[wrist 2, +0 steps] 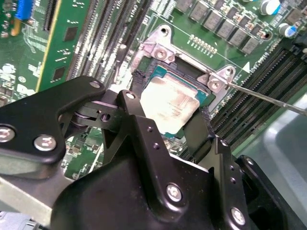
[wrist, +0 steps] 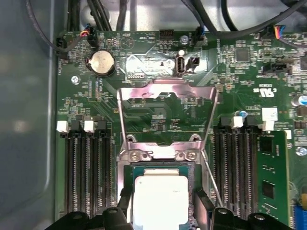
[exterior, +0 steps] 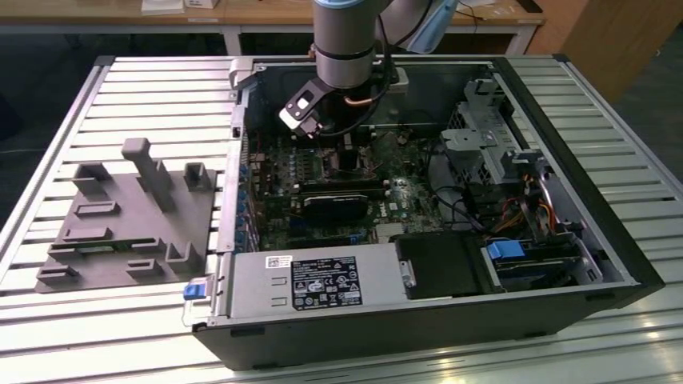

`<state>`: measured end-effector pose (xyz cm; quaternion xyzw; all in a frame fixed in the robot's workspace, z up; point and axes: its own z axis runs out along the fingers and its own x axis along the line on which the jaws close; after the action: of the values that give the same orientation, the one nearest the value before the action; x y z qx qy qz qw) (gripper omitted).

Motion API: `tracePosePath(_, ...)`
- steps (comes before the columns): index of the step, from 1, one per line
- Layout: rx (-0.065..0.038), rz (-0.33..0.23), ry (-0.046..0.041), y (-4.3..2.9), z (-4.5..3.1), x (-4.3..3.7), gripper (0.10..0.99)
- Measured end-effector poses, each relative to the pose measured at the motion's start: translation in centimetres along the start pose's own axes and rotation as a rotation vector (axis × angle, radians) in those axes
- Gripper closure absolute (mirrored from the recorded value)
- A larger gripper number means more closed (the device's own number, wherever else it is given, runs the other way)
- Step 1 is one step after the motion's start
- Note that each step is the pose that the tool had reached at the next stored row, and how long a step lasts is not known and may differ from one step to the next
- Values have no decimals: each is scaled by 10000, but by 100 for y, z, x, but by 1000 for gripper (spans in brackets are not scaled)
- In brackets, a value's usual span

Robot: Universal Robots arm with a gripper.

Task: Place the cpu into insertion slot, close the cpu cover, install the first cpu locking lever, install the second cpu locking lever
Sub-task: 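Place the cpu into insertion slot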

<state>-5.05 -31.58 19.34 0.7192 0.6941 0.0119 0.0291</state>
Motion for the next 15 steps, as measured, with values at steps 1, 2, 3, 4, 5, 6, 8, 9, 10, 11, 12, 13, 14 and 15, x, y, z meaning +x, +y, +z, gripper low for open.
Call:
tracePosePath(1, -1, -1, -25, 0, -2, 0, 471)
tracePosePath(2, 0, -2, -28, 0, -6, -1, 471)
tracePosePath(3, 0, -3, -27, 1, -9, -1, 471)
tracePosePath(4, -2, -2, -26, 1, -11, 0, 471)
tracePosePath(5, -1, -1, -27, 1, -18, -1, 471)
tracePosePath(6, -2, -1, -26, 1, -28, -1, 471)
tracePosePath(8, -2, -1, -27, 3, -58, -1, 471)
tracePosePath(9, -2, -1, -25, 4, -77, -2, 471)
tracePosePath(10, -1, -1, -27, 5, -97, -2, 471)
tracePosePath(11, -1, -1, -28, 6, -109, -3, 471)
tracePosePath(12, -3, -1, -23, 6, -109, -2, 471)
tracePosePath(13, -3, -1, -20, 6, -109, -2, 471)
tracePosePath(14, -2, 0, -17, 6, -109, -2, 471)
tracePosePath(15, -1, -1, -15, 6, -110, -2, 471)
